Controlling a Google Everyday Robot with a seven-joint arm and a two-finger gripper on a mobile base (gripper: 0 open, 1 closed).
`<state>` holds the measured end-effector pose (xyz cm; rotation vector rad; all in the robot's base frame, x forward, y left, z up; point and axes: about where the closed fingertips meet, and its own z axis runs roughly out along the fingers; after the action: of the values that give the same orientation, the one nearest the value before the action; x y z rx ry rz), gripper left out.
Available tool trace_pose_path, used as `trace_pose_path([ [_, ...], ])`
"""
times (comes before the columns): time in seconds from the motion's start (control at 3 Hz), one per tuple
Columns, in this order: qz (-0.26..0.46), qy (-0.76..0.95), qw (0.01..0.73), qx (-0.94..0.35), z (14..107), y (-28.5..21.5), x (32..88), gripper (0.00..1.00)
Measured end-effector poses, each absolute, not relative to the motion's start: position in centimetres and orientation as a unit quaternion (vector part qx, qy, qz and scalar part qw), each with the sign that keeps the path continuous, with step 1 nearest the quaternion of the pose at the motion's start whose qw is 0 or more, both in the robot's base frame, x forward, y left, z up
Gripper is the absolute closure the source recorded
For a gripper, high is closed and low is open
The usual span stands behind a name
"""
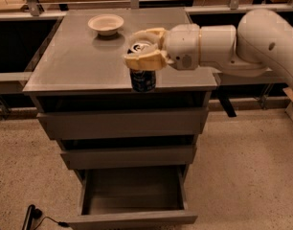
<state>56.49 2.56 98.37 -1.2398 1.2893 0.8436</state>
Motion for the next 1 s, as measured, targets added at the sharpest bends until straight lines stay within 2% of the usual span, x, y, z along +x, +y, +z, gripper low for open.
trace_pose_path([
  [0.33,0.351,0.556,0.560,-0.505,92.5,-1.2,53.1,1.00],
  [0.67,0.330,0.575,0.562,-0.494,90.6,-4.7,51.8,1.00],
  [1.0,0.328,0.574,0.562,-0.497,90.4,-4.3,52.2,1.00],
])
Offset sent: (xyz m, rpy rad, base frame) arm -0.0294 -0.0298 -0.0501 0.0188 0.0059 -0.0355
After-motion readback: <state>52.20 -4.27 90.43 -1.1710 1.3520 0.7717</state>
